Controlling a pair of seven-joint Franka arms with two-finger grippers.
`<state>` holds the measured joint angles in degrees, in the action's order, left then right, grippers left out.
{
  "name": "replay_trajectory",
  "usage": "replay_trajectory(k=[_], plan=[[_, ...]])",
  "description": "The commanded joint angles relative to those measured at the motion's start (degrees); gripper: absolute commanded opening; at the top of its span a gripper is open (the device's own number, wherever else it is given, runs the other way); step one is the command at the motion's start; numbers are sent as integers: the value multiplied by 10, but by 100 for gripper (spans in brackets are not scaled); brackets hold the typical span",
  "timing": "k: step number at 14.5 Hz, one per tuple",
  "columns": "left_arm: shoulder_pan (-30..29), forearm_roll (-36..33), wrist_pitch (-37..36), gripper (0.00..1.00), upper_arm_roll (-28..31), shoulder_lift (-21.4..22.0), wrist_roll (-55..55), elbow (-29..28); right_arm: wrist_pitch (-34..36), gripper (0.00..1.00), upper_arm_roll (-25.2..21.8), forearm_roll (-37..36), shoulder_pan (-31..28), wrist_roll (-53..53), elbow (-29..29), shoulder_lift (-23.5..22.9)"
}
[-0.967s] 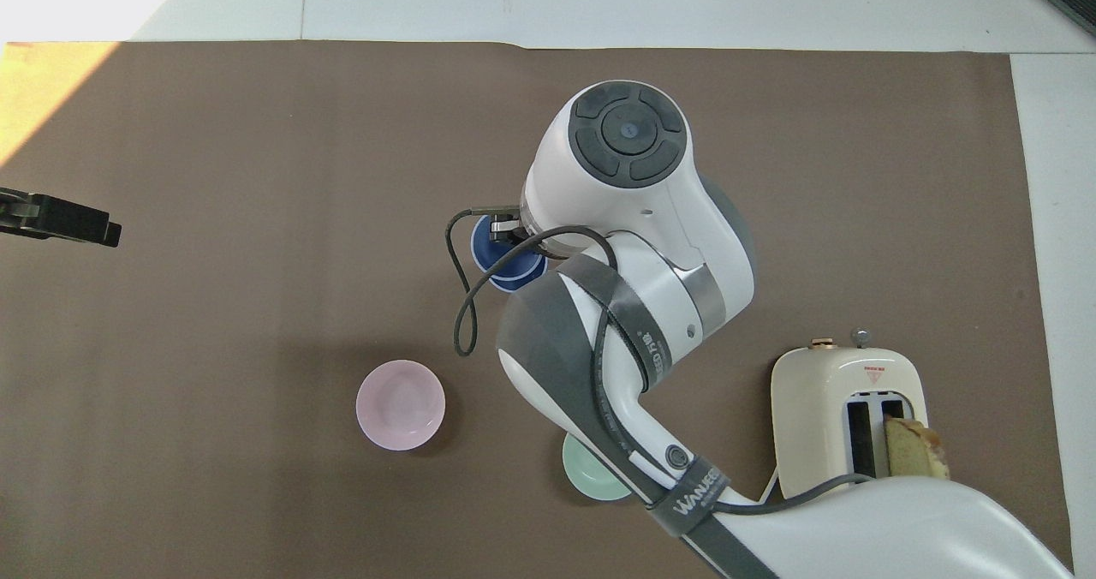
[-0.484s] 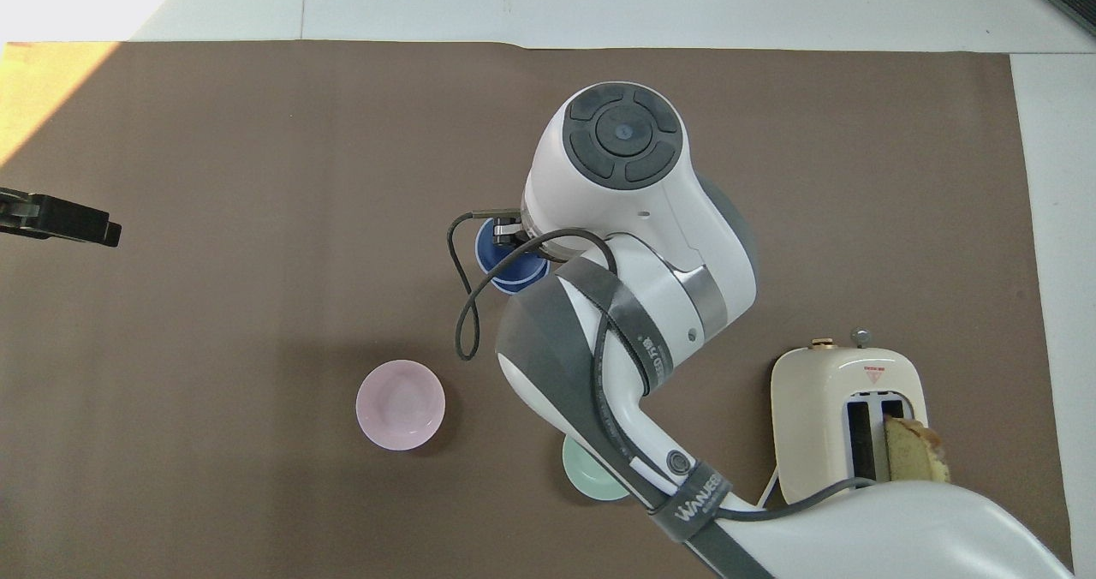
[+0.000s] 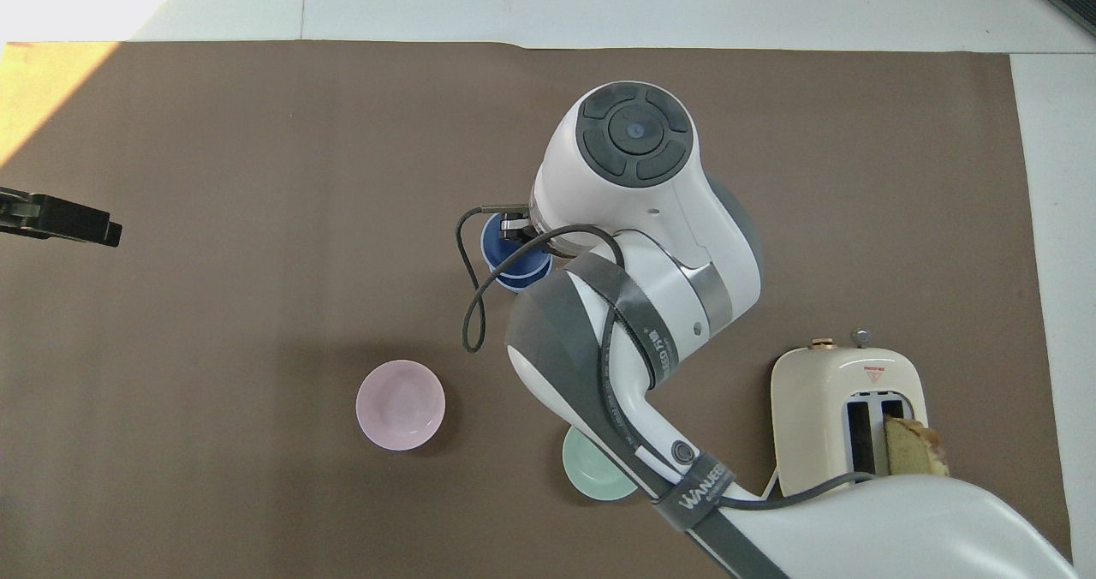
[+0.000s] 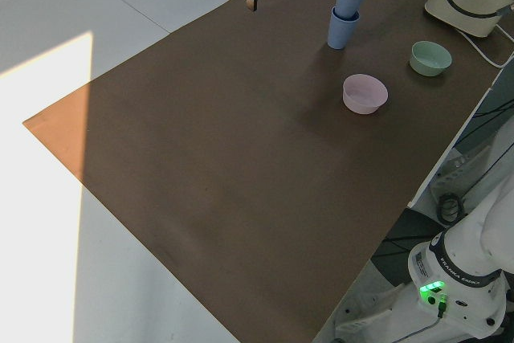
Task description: Stack blue cups with both arms
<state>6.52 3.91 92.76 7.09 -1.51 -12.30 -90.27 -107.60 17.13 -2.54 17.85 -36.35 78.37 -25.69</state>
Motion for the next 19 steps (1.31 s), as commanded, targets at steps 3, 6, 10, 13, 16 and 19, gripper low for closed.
replay_trajectory(k=[3,6,10,13,16,19], plan=[[-5,-7,-4,100,-5,-1,-3,7,-2,100,4,-5,-6,-14,16,14],[-5,-7,-4,100,-5,-1,-3,7,30,100,-3,-10,-18,-5,13,34],[-6,-7,-4,100,-5,-1,-3,7,111,100,-3,-9,-83,79,13,103],[-4,-7,-4,100,-5,-1,0,7,177,100,-3,-8,-151,156,2,142],[-5,-7,-4,100,-5,-1,1,7,250,100,-4,-10,-209,263,-22,167],[-5,-7,-4,100,-5,-1,0,7,270,100,-4,-11,-263,326,-25,193]])
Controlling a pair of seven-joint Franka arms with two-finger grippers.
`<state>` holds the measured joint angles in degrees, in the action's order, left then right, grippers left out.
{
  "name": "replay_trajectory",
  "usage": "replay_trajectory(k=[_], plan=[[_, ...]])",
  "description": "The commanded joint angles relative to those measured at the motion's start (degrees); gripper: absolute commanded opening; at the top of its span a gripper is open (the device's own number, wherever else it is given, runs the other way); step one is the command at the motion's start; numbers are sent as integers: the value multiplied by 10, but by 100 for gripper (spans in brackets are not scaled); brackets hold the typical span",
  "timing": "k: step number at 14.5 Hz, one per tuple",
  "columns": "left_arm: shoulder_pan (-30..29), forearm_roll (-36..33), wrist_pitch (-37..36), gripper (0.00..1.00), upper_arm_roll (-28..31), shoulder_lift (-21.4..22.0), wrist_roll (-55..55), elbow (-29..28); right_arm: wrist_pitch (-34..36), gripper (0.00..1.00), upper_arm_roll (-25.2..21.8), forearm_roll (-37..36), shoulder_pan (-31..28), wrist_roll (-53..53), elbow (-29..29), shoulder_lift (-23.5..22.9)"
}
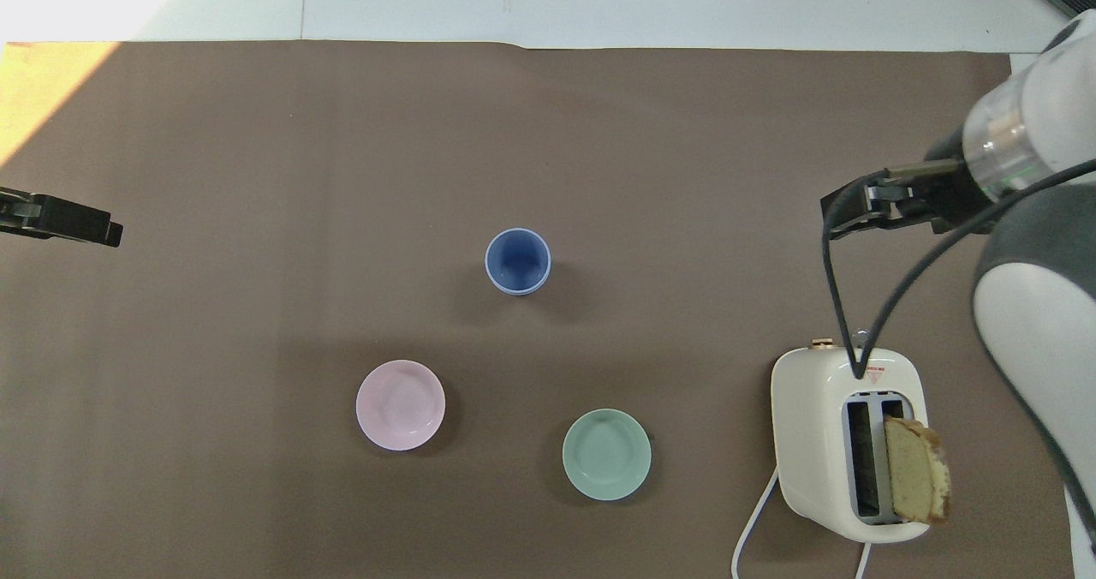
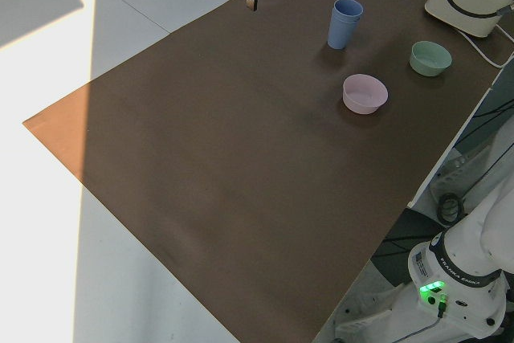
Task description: Stack blue cups with both arms
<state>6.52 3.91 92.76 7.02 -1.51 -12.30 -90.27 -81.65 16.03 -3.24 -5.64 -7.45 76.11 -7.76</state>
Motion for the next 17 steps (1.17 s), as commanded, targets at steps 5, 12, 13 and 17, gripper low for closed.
replay_trajectory(k=[5,12,13,17], plan=[[-6,-7,-7,100,-4,-1,-2,7,-2,100,-2,-3,-68,122,17,48],[-1,-7,-27,100,-5,4,-1,10,-26,100,1,37,-63,77,65,51],[0,-7,-32,100,-4,5,-1,10,-26,100,2,35,-61,79,65,52],[0,-7,-32,100,-5,5,-2,9,-26,100,3,27,-61,104,72,57]])
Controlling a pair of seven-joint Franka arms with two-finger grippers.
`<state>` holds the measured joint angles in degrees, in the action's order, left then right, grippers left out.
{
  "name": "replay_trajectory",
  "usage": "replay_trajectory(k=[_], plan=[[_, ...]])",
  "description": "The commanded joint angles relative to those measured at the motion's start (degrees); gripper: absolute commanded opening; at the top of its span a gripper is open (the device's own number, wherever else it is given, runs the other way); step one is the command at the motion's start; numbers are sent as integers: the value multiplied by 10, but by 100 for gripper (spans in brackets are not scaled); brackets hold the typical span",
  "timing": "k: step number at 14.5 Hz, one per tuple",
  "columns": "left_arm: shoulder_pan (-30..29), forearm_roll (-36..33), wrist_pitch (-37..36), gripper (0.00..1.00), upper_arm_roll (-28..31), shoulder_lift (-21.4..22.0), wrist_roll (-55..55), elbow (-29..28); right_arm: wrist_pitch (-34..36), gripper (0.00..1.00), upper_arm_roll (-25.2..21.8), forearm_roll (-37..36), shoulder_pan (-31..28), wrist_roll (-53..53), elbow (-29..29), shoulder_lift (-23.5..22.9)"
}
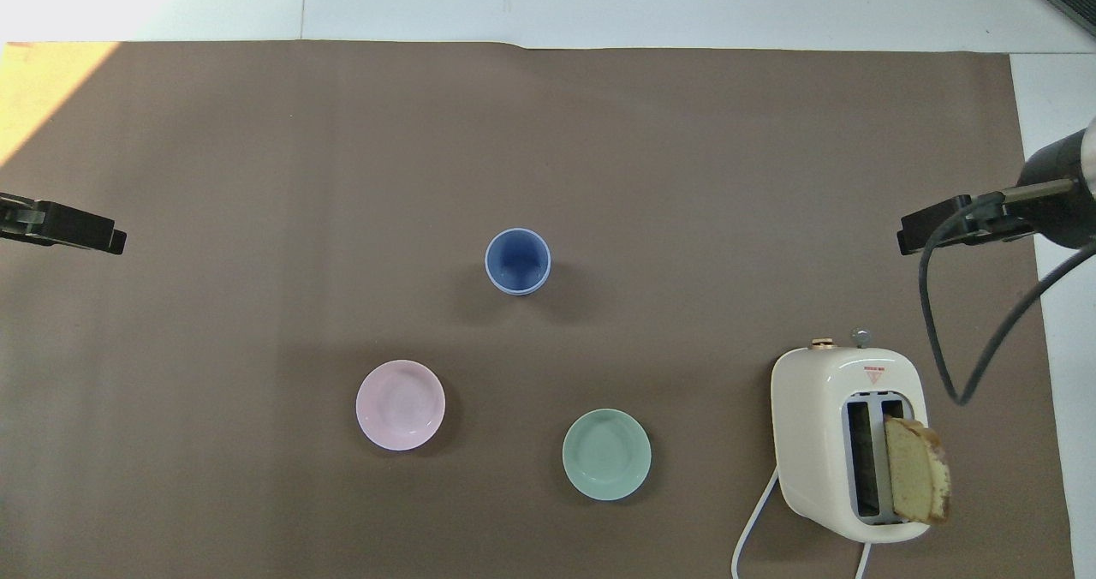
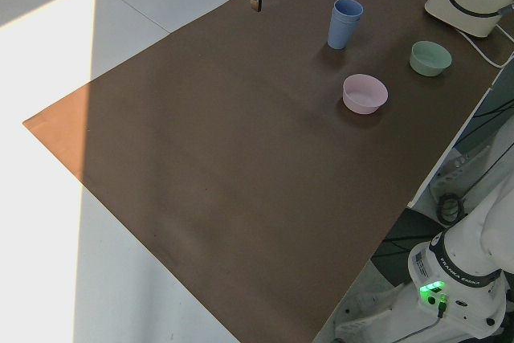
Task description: Stack blue cups with both arms
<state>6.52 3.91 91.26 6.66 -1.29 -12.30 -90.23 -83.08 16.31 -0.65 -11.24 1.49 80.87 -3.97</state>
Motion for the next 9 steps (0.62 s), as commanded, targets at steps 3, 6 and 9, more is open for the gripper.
replay_trajectory(k=[3,6,9], plan=[[0,-7,-17,100,-2,4,-1,8,-12,100,0,4,-9,11,24,19],[0,-7,-17,100,-2,4,-1,8,-11,100,-1,10,-12,11,21,18],[0,-7,-17,100,-2,4,0,8,-10,100,1,10,-6,12,20,19]])
